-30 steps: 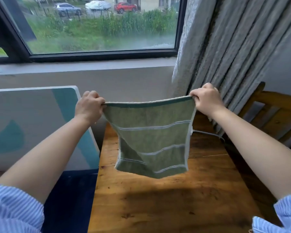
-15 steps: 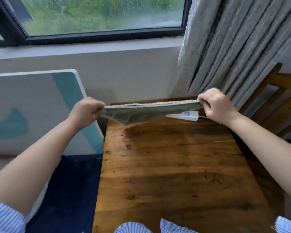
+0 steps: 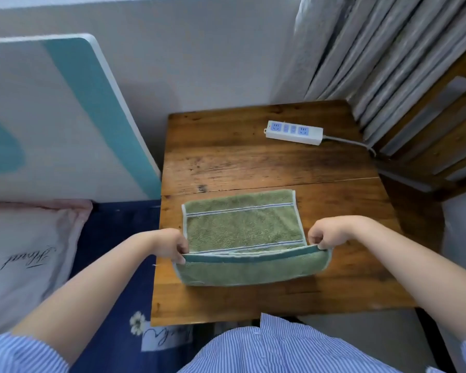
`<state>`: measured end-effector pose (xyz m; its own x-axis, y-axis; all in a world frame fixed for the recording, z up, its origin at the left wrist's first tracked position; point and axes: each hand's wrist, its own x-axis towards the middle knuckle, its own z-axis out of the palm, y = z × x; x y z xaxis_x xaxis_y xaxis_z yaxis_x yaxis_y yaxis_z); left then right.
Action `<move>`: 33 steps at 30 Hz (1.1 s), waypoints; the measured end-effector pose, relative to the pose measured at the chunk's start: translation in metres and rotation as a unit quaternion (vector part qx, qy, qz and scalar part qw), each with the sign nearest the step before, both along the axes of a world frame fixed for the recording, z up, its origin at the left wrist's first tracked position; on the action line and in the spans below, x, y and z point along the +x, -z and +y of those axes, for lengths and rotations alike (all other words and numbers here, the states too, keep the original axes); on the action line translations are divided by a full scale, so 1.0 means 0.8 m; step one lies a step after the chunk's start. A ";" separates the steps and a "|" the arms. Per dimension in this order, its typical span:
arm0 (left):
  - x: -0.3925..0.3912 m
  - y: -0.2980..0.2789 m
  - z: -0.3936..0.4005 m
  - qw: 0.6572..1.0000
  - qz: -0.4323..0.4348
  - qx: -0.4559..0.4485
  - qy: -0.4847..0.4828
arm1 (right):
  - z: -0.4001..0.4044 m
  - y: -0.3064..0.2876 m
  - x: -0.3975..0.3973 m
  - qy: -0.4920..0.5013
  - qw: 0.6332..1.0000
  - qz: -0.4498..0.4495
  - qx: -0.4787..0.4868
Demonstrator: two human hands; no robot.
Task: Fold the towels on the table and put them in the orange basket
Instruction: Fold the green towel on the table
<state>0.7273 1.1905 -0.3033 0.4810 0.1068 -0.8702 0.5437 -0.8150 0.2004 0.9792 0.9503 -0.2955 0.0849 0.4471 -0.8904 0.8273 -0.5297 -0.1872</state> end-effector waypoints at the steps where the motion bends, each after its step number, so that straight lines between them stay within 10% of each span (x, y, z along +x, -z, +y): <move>1: 0.001 0.005 0.000 1.000 -0.003 0.011 -0.005 | 0.001 0.006 0.000 0.013 1.000 -0.011 0.021; 9: 0.039 0.037 0.048 0.981 -0.089 0.099 -0.139 | 0.061 0.034 0.041 0.140 0.954 -0.129 0.233; 33: 0.109 0.133 0.080 0.948 -0.025 0.291 -0.122 | 0.122 0.146 0.070 0.197 0.924 -0.232 0.230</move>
<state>0.8146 1.2545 -0.4098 0.4187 0.6763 -0.6061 0.7321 -0.6463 -0.2153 1.0349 1.0480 -0.4119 0.6472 0.6223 -0.4403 0.6342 -0.7600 -0.1419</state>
